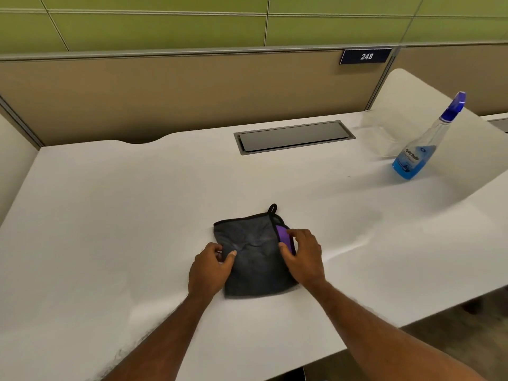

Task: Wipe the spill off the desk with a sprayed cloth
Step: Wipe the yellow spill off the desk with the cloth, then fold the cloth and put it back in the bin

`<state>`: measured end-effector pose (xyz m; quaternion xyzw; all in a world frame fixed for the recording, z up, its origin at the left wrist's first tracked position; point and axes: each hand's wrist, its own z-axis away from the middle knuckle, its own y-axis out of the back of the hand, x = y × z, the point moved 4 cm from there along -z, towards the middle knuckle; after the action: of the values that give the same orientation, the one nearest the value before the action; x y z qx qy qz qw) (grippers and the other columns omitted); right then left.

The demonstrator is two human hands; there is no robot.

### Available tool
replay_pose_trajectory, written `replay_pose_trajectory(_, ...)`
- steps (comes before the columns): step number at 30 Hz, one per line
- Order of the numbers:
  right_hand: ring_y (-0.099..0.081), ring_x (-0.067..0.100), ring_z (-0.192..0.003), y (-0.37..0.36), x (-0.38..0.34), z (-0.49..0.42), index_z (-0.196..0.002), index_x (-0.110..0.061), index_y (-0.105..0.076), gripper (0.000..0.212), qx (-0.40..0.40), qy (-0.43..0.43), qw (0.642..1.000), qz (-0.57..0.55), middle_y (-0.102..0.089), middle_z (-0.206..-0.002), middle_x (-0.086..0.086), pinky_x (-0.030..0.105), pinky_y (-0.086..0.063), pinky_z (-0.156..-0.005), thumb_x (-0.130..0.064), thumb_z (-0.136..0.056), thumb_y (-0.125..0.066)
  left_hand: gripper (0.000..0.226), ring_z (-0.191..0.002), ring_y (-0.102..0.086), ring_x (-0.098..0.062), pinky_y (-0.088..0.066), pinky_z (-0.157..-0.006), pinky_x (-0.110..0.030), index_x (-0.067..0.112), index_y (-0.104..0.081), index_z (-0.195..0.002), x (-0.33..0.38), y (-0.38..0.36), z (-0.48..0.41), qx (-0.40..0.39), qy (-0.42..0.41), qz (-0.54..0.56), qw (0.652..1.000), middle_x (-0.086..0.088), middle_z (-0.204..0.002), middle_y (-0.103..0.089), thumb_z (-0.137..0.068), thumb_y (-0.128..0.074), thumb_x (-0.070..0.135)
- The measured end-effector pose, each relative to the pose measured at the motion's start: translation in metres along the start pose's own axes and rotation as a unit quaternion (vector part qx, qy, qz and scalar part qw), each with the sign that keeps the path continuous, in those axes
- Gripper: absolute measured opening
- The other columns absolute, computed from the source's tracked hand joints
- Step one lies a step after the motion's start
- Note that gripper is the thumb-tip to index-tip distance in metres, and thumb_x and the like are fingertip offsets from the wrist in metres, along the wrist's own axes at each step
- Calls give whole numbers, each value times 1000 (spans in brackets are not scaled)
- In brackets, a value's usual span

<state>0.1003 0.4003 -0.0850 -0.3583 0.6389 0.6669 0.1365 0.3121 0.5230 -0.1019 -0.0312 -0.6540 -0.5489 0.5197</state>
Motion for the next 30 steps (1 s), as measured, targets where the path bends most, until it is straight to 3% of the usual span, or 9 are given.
replay_pose_trajectory(5, -58, 21, -105, 3, 16, -10, -133, -23, -46, 58, -70, -111, 990, -55, -58, -116, 1, 43, -50, -96, -39, -83, -70, 42, -85, -58, -14, -47, -78, -26, 13, -57, -111, 5, 0, 0, -10, 21, 38, 999, -4, -105, -67, -83, -72, 40)
replay_pose_trajectory(12, -58, 29, -113, -13, 11, -23, -140, -20, -35, 81, -142, -167, 974, -53, -58, -128, 9, 44, -50, -98, -48, -75, -74, 55, -98, -64, -27, -52, -88, -35, 15, -46, -119, 9, -5, -3, -40, 46, 84, 995, -9, -114, -65, -79, -77, 35)
replay_pose_trajectory(16, -52, 33, -123, -14, 12, -30, -144, -14, -30, 90, -172, -205, 961, -65, -50, -139, 13, 44, -45, -105, -43, -74, -79, 55, -89, -62, -23, -52, -84, -32, 15, -45, -116, 11, -1, -4, -59, 51, 106, 991, -10, -110, -65, -76, -81, 28)
replay_pose_trajectory(18, -49, 33, -127, -12, 9, -34, -143, -8, -33, 88, -193, -225, 951, -85, -47, -142, 13, 41, -43, -106, -39, -76, -80, 52, -88, -62, -22, -51, -80, -29, 15, -46, -112, 12, 1, -5, -65, 55, 118, 989, -10, -108, -64, -75, -82, 25)
replay_pose_trajectory(22, -59, 31, -108, -13, 10, -39, -123, -2, -54, 71, -218, -245, 941, -88, -61, -123, 14, 42, -52, -96, -38, -70, -83, 52, -93, -62, -24, -51, -80, -29, 16, -47, -111, 10, 2, -8, -73, 67, 130, 987, -9, -108, -62, -74, -82, 24)
replay_pose_trajectory(26, -59, 31, -109, -15, 13, -34, -124, -4, -53, 70, -235, -243, 938, -75, -61, -121, 14, 42, -52, -96, -41, -72, -81, 51, -94, -60, -24, -50, -81, -30, 15, -46, -109, 6, 1, -6, -79, 75, 130, 986, -8, -108, -60, -75, -82, 23)
replay_pose_trajectory(30, -59, 28, -106, -11, 10, -36, -121, -8, -56, 57, -224, -199, 950, -83, -62, -119, 11, 40, -52, -95, -34, -76, -79, 47, -89, -57, -21, -47, -80, -28, 14, -47, -106, 9, 3, -4, -76, 56, 122, 988, -6, -105, -58, -75, -81, 21)
